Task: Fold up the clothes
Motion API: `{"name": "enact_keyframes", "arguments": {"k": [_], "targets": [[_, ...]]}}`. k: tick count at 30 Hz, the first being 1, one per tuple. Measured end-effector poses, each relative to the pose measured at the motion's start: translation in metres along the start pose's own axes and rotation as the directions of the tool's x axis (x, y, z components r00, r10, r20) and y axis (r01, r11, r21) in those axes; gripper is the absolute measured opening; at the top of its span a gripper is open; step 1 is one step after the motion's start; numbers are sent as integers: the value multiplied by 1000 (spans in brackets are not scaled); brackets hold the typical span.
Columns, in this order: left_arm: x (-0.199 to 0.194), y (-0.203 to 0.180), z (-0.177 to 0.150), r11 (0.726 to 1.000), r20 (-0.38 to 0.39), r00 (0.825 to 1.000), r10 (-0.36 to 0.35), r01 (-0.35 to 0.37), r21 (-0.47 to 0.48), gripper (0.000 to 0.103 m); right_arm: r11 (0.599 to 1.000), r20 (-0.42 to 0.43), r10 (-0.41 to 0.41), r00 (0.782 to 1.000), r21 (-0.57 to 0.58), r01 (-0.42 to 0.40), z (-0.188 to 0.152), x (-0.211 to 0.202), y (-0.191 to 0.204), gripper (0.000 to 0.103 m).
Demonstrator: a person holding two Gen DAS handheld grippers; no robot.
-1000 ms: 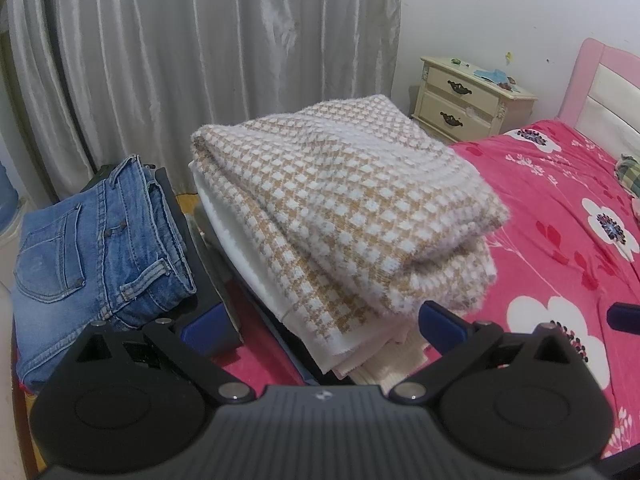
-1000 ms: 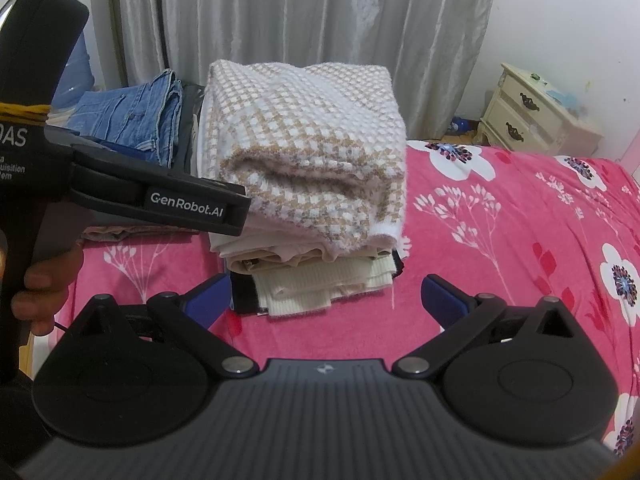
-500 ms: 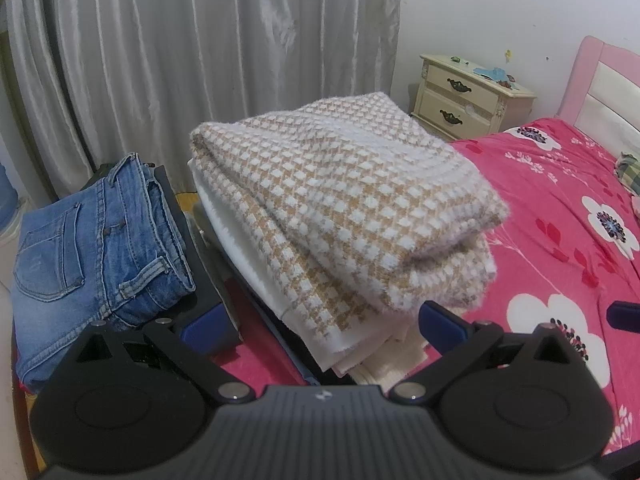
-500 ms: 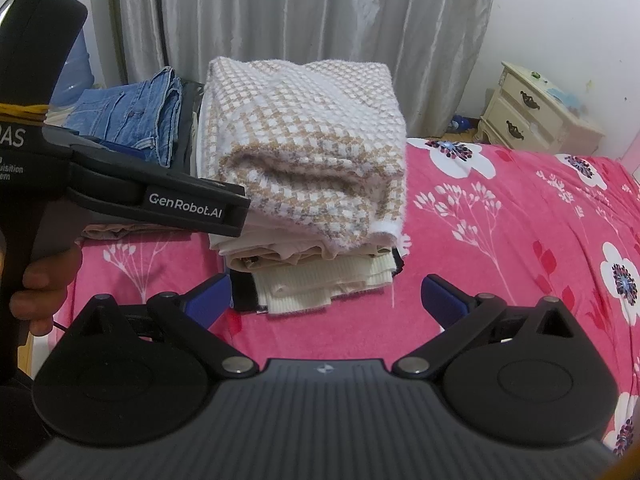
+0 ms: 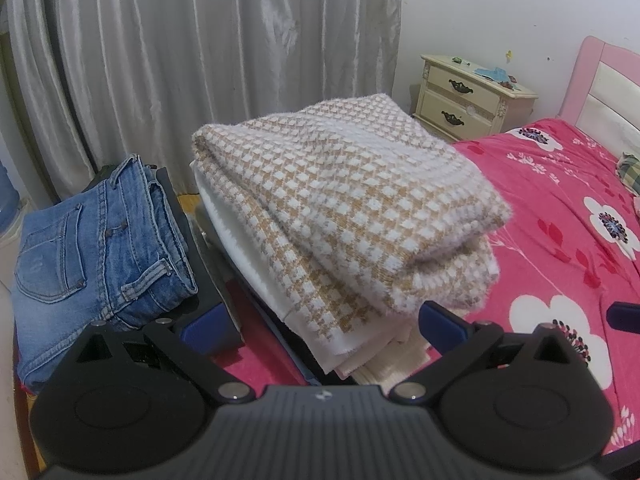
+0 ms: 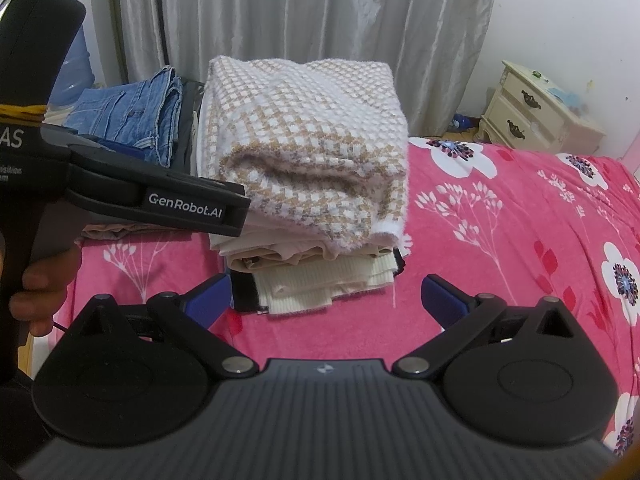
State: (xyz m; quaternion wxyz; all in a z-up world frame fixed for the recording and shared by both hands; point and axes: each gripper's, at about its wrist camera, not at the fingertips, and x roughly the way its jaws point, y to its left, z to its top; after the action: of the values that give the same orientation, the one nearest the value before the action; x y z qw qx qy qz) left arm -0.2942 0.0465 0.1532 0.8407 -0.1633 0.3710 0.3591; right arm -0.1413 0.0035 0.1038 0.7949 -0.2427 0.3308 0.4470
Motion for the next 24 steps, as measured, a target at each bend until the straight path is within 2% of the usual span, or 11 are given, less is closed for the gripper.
{"name": "enact_keyframes", "arguments": {"k": [24], "targets": [[2, 1, 1, 1000, -2, 1000, 4, -4, 2, 103, 1000, -8, -1, 1000, 0, 1, 1, 2, 1, 102]]}}
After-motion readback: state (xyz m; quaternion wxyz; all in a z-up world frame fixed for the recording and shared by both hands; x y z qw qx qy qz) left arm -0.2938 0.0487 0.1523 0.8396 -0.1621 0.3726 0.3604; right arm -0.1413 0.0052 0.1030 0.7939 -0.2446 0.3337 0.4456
